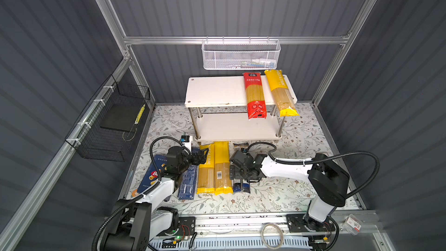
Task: Arrange pasta packages on shelves
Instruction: Rotate the pasta bag at the center of the table.
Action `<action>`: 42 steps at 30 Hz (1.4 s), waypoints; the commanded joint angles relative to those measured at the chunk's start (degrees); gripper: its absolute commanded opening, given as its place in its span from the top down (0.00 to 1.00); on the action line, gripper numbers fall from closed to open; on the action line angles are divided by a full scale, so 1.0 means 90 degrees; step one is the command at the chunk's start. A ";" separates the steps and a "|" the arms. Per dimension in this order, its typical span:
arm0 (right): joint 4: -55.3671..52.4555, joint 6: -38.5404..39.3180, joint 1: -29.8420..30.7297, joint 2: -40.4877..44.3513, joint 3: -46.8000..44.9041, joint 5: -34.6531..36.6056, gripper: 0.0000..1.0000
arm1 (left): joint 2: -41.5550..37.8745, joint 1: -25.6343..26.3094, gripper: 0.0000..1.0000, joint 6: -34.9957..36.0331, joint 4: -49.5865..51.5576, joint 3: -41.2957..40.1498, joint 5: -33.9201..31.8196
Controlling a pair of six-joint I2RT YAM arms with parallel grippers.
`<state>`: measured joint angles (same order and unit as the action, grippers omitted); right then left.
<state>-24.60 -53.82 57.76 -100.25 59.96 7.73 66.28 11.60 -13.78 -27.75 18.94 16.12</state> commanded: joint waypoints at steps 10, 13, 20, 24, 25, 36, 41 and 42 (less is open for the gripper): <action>-0.0191 -0.0306 -0.0060 -0.0399 0.0024 -0.0040 0.01 | -0.0035 0.0020 0.00 0.0018 0.0002 -0.0034 0.0046; -0.0480 -0.0310 -0.0085 -0.0371 0.0024 0.0125 0.01 | -0.0087 0.0020 0.00 0.0017 0.0021 -0.0046 0.0037; -0.1104 -0.0308 -0.0243 -0.0234 -0.0134 0.0258 0.01 | -0.0072 0.0019 0.00 0.0018 0.0013 -0.0039 0.0044; -0.1188 -0.0352 -0.0268 -0.0077 -0.0267 0.0285 0.01 | -0.0035 0.0021 0.00 0.0018 0.0002 -0.0033 0.0066; -0.1209 -0.0341 -0.0265 -0.0083 -0.0248 0.0291 0.01 | -0.0032 0.0020 0.00 0.0008 -0.0008 -0.0036 0.0079; -0.1010 0.0013 -0.0299 -0.0684 0.0176 -0.0094 0.01 | -0.0081 0.0020 0.00 0.0024 0.0040 -0.0040 0.0026; -0.0459 -0.0084 -0.0454 -0.0255 -0.0499 -0.0338 0.01 | -0.0048 0.0020 0.00 0.0020 0.0046 -0.0023 0.0074; -0.0426 -0.0093 -0.0469 -0.0224 -0.0543 -0.0350 0.01 | -0.0074 0.0021 0.00 0.0027 0.0035 -0.0033 0.0072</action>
<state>-28.38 -53.76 54.50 -100.75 59.05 8.08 66.24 11.60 -13.78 -27.75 18.94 16.14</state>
